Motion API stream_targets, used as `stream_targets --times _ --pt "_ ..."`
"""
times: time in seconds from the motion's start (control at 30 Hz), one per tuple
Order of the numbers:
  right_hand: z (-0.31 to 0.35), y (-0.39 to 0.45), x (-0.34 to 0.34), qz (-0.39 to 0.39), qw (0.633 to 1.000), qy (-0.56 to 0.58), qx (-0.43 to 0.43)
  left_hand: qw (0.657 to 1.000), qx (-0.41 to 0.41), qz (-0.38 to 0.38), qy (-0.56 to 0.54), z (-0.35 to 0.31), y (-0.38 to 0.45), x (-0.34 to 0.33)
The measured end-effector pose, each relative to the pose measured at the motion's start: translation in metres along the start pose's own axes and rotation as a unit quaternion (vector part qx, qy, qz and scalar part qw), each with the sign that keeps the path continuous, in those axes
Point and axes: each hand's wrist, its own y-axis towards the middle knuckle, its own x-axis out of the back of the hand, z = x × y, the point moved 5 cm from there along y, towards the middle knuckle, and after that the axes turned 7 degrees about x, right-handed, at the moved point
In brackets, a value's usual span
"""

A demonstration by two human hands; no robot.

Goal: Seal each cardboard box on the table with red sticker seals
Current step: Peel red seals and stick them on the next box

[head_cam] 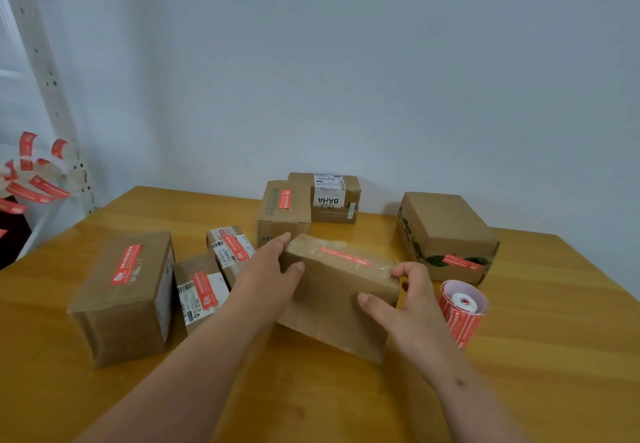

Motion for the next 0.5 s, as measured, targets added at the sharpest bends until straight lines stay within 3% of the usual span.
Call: stream_targets --times 0.17,0.33,0.5 --pt "-0.004 0.003 0.001 -0.018 1.000 -0.011 0.005 0.994 0.040 0.036 -0.095 0.009 0.006 0.001" --pt "-0.007 0.001 -0.002 -0.004 1.000 -0.011 0.014 0.953 0.118 0.081 -0.267 0.018 0.004 -0.007" --pt "-0.014 0.000 -0.001 0.091 0.996 0.023 -0.011 0.933 0.139 0.117 -0.312 0.019 -0.001 -0.010"
